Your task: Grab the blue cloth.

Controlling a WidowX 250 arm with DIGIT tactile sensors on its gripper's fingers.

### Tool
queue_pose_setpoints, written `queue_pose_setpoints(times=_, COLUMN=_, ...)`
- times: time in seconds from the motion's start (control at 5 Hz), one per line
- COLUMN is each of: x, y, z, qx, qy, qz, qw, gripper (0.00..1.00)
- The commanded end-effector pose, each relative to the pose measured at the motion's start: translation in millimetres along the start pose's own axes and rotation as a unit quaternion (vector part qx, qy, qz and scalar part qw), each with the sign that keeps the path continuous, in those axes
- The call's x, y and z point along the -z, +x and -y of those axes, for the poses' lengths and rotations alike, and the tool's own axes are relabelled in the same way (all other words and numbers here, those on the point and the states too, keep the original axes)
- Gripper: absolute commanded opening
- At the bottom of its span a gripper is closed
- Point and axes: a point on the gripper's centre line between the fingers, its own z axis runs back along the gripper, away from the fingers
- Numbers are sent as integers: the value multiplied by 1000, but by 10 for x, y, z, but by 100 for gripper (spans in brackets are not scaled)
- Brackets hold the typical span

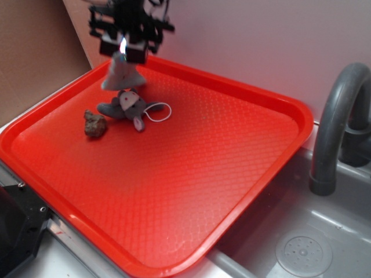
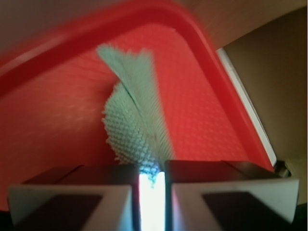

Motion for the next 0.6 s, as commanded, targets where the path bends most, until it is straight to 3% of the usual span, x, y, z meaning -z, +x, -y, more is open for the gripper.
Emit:
queue_pose_setpoints(times=0.0, x=-913, y=-262, z=-535, qx=92, qy=-167, qz=-13, qw=982, gripper=0)
queue_pose_setpoints(times=0.2, x=-833, y=-379, z=-582, qx=171, qy=-202, qz=-45, qw=963, gripper=0)
queue_pose_setpoints(times=0.4, x=-727, y=-379, z=-513, qx=196, qy=-189, qz=-58, qw=961, gripper=0)
